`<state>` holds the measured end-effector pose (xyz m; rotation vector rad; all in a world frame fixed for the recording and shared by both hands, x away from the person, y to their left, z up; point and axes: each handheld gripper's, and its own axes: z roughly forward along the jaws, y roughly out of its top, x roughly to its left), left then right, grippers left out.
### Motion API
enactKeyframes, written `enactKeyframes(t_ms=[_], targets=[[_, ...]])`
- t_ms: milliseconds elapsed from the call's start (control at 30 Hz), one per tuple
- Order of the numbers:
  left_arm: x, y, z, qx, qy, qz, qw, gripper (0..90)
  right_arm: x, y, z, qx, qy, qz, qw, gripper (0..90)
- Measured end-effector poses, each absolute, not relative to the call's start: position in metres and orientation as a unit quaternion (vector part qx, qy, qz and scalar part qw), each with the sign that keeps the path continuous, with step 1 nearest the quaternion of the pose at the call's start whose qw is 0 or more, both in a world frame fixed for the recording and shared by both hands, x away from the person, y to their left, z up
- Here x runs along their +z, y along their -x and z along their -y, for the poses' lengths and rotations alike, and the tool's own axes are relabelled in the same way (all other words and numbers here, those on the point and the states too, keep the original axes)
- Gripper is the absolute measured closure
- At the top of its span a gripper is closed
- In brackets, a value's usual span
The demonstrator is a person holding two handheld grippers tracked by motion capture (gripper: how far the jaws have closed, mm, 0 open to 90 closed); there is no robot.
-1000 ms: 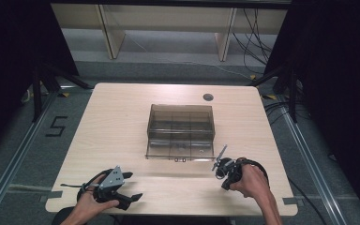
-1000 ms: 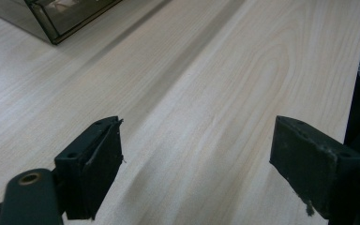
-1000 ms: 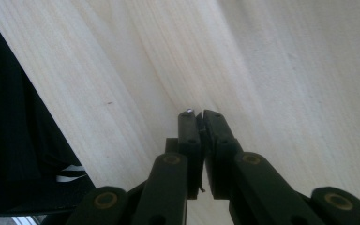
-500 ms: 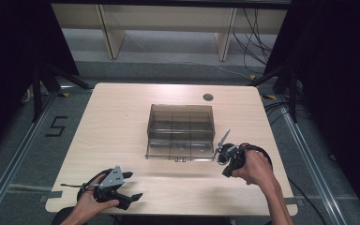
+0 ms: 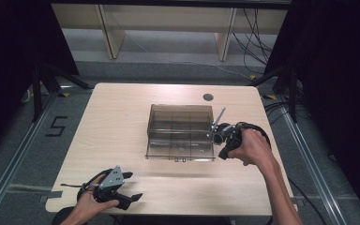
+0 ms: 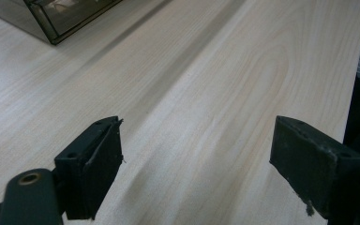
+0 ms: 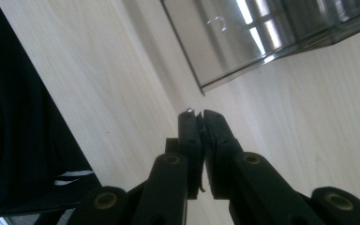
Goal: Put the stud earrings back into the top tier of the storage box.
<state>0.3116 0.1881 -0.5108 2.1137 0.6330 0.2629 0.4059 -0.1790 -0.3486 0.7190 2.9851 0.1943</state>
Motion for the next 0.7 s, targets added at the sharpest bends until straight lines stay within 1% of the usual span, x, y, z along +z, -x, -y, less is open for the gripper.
enactKeyframes(t_ms=[67,167,233,400,433,700], targets=[[-0.511,-0.312,-0.188,0.105,-0.854,-0.254,0.441,16.5,-0.344,-0.408,0.176,0.059,-0.24,-0.968,0.039,86.9],[-0.511,-0.312,-0.188,0.105,-0.854,-0.254,0.443,16.5,-0.34,-0.411,0.17,0.059,-0.235,-0.969,0.036,86.9],[-0.51,-0.313,-0.19,0.112,-0.86,-0.248,0.432,16.5,-0.34,-0.414,0.167,0.058,-0.228,-0.971,0.037,86.9],[-0.51,-0.312,-0.189,0.111,-0.856,-0.251,0.438,16.5,-0.34,-0.42,0.159,0.056,-0.22,-0.973,0.039,86.8],[-0.51,-0.313,-0.19,0.111,-0.861,-0.248,0.431,16.5,-0.34,-0.421,0.158,0.06,-0.218,-0.973,0.035,86.8],[-0.51,-0.312,-0.19,0.11,-0.859,-0.248,0.435,16.5,-0.342,-0.429,0.149,0.069,-0.214,-0.974,0.029,86.8]])
